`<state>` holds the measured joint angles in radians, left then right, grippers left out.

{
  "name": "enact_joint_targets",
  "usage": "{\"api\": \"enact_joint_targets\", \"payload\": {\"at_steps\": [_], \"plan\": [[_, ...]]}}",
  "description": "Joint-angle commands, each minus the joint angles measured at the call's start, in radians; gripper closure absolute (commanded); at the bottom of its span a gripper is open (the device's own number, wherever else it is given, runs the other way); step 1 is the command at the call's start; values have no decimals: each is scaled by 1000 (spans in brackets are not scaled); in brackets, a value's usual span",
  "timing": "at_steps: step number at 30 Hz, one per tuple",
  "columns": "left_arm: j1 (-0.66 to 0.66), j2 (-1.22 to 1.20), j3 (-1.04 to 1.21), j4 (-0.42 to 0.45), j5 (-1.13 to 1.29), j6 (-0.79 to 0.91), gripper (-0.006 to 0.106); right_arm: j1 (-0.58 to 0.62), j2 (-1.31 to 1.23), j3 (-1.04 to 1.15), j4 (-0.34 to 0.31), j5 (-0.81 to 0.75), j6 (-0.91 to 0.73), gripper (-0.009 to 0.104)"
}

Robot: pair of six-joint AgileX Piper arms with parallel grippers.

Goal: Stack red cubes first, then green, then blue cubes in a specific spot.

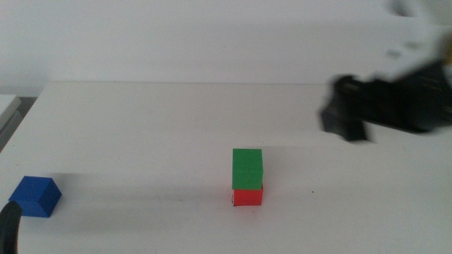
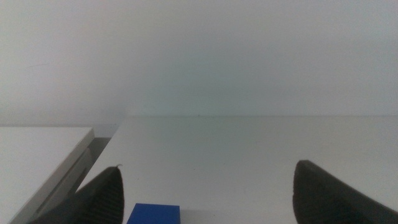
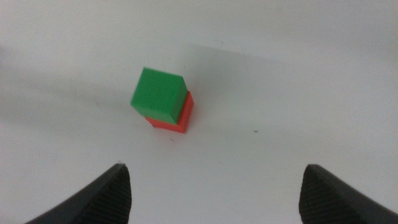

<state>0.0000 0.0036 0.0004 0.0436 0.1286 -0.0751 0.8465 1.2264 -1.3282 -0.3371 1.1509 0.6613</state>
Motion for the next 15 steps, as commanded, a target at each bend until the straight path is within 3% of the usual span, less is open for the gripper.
{"api": "enact_joint_targets", "payload": {"at_steps": [1, 5, 11, 15], "plan": [[0, -4, 0, 1, -14, 1, 10, -1, -138, 99, -2, -34, -108, 4], [0, -4, 0, 1, -14, 1, 10, -1, -343, 213, 33, -60, -277, 4], [0, -4, 0, 1, -14, 1, 10, 1, -511, 240, 204, -46, -458, 4], [0, -4, 0, 1, -14, 1, 10, 1, -547, 240, 246, -45, -504, 4]]}}
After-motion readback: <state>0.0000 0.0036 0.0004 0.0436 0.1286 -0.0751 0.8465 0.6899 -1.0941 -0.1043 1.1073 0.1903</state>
